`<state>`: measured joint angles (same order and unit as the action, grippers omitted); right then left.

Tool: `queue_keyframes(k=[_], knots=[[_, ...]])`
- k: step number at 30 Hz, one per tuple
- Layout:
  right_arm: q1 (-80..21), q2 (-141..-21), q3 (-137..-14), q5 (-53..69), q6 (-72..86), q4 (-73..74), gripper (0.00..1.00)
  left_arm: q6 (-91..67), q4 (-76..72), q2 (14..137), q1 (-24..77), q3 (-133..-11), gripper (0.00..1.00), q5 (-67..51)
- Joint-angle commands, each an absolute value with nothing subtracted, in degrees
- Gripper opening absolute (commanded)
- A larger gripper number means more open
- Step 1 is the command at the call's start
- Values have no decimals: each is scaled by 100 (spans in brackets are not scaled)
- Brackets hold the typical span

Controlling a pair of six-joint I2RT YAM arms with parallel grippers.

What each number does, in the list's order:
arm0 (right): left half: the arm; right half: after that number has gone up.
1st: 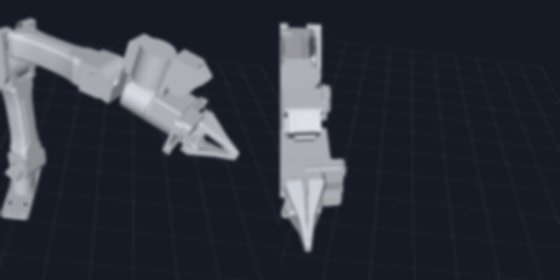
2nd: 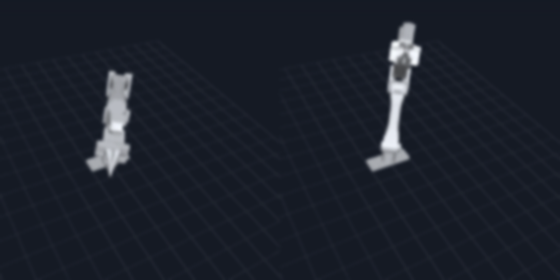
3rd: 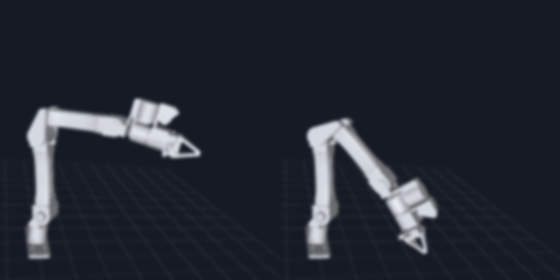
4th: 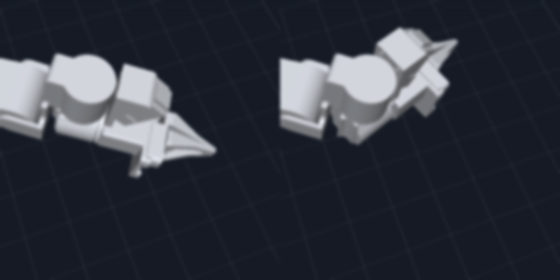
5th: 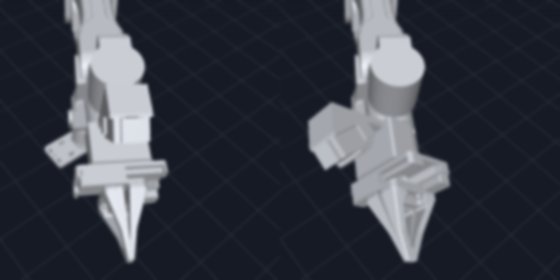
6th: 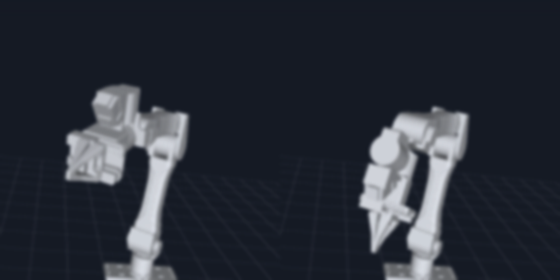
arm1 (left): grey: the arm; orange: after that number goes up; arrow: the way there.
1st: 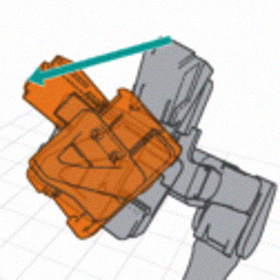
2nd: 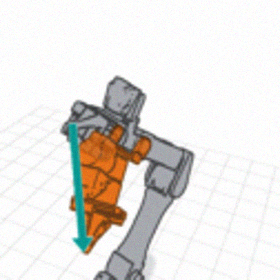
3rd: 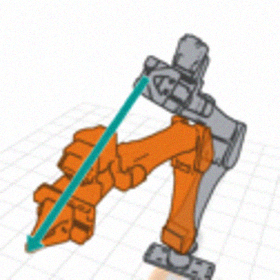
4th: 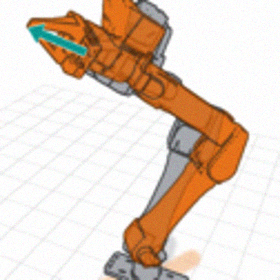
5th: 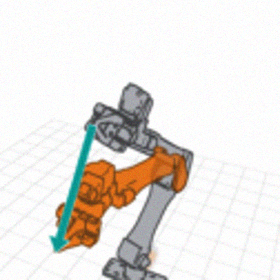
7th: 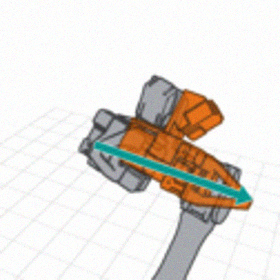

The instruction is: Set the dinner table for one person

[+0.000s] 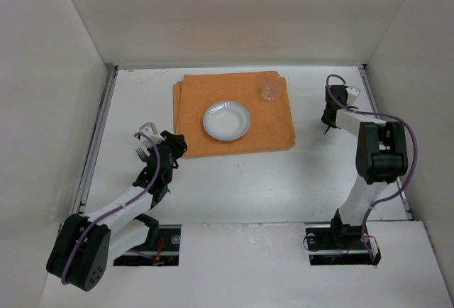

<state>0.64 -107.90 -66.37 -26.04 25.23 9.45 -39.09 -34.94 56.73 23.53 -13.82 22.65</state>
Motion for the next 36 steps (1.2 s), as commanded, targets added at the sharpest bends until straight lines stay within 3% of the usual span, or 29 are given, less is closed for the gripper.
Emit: queue_keyframes(k=[1, 11, 19, 36], knots=[[-153, -9881, -6495, -2953, 2268, 527, 6, -3964, -3814, 5660, 2377, -1345, 38, 2259], [-2207, -8746, -5845, -2918, 1969, 975, 8, -3973, -3806, 5642, 2342, -1336, 38, 2259], [-3782, -8613, -5748, -2682, 1829, 1301, 9, -3999, -3823, 5722, 2351, -1354, 38, 2250], [-3494, -10511, -7312, -2347, 1564, 1081, 10, -4017, -3849, 5809, 2360, -1362, 38, 2215]])
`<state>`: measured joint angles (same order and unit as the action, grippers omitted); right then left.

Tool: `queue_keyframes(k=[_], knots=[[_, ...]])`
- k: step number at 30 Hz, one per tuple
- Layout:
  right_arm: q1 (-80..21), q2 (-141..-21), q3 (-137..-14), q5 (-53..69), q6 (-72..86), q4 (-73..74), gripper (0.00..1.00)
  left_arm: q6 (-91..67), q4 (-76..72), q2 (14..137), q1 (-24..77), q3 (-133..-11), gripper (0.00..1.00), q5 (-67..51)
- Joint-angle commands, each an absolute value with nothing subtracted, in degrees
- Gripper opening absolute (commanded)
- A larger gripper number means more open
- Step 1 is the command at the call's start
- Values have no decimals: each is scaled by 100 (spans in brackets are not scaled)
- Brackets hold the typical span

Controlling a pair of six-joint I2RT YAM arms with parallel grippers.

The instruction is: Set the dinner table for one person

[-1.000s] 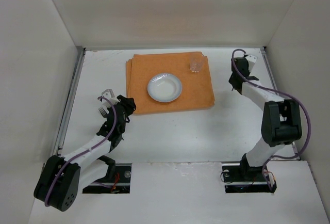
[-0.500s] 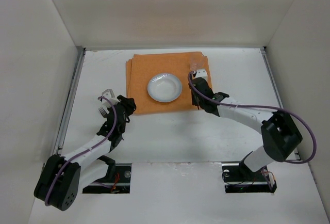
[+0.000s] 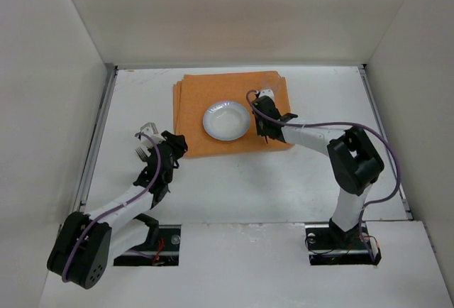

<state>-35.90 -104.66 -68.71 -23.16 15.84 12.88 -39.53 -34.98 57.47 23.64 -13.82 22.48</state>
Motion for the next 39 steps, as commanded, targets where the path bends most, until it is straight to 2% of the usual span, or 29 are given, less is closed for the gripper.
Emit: queue_keyframes(k=[1, 28, 30, 36, 39], knots=[[-3476, -10555, -7356, -2347, 1573, 1081, 10, -4025, -3850, 5818, 2360, -1362, 38, 2215], [-3300, -11496, -7990, -2373, 2584, 1327, 12, -4034, -3885, 5871, 2386, -1380, 38, 2215], [-3300, -11487, -7972, -2364, 2575, 1318, 16, -4034, -3885, 5889, 2377, -1380, 38, 2215], [-3318, -11102, -7831, -2373, 2453, 1213, 42, -3990, -3832, 5827, 2369, -1380, 40, 2276], [-3318, -10628, -7656, -2338, 2417, 1143, 48, -3955, -3762, 5774, 2316, -1380, 43, 2399]])
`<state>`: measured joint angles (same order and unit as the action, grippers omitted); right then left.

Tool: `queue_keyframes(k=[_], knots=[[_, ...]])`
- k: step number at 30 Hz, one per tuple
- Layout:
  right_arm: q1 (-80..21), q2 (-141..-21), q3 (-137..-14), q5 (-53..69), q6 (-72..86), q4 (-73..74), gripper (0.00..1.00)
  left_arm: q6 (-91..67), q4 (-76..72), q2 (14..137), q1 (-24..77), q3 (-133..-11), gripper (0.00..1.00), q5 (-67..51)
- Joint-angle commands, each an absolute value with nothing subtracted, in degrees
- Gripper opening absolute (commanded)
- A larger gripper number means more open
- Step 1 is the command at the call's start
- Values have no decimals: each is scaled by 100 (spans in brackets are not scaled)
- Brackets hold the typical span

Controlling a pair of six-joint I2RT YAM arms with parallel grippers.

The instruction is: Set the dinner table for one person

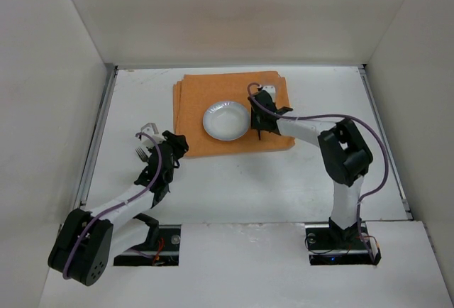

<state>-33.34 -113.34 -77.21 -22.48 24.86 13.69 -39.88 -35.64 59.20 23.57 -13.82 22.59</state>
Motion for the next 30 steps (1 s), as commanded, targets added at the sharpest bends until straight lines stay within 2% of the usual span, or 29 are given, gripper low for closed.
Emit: queue_keyframes(k=[1, 5, 7, 9, 11, 14, 19, 30], knots=[[-3318, -10435, -7551, -2329, 2382, 1099, 49, -3955, -3692, 5783, 2298, -1397, 43, 2486], [-3292, -9390, -6648, -2443, 2399, 573, 48, -3964, -3009, 5740, 2254, -1608, 44, 2742], [-3265, -8757, -5945, -2461, 2566, 82, 36, -3999, -2393, 5599, 2254, -1783, 44, 2821], [-3283, -8150, -5146, -2426, 2750, -577, 20, -4051, -1612, 5398, 2237, -1933, 42, 2917], [-3283, -7701, -4485, -2330, 2943, -1079, 13, -4139, -787, 5213, 2123, -2091, 38, 2962], [-3388, -7357, -3869, -2110, 3207, -1519, 13, -4324, 479, 4932, 1912, -2328, 32, 2997], [-3493, -7321, -3340, -1803, 3445, -2171, 21, -4745, 1853, 4956, 1595, -2513, 31, 3094], [-3485, -7303, -3252, -1424, 3507, -2259, 23, -5177, 2145, 6055, 1709, -2610, 33, 3041]])
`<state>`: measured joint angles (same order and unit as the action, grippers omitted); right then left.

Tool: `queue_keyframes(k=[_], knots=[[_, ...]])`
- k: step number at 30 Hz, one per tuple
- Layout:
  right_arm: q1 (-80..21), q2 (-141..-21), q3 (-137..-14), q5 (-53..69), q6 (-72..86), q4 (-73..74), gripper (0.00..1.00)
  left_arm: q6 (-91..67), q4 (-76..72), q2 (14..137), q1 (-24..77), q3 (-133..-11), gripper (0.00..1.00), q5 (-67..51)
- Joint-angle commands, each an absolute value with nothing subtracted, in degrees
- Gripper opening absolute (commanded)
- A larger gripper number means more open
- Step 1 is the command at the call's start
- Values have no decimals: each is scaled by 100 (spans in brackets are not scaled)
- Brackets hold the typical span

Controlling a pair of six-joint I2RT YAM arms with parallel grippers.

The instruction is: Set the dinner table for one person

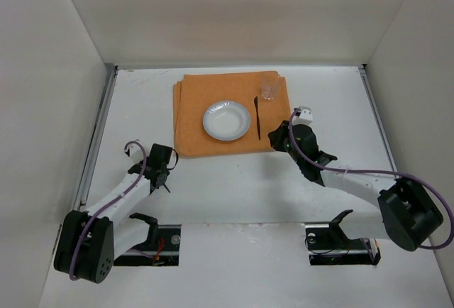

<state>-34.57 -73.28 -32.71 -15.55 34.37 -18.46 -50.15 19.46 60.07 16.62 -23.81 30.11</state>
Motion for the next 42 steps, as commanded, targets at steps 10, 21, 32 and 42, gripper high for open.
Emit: queue_keyframes(k=[10, 21, 32, 42], knots=[[-3388, -7154, -3173, -1468, 3498, -2259, 28, -5063, 1573, 6250, 1542, -2303, 6, 2663], [-3291, -7330, -3155, -1547, 3507, -2303, 37, -3562, 1232, 5632, 2288, -3382, 5, 3033], [-3283, -7471, -3182, -1617, 3489, -2320, 37, -1521, 273, 8699, 2975, -5887, 8, 2778], [-3283, -7559, -3225, -1617, 3445, -2303, 37, -975, 255, 10089, 2782, -6644, 8, 2601]])
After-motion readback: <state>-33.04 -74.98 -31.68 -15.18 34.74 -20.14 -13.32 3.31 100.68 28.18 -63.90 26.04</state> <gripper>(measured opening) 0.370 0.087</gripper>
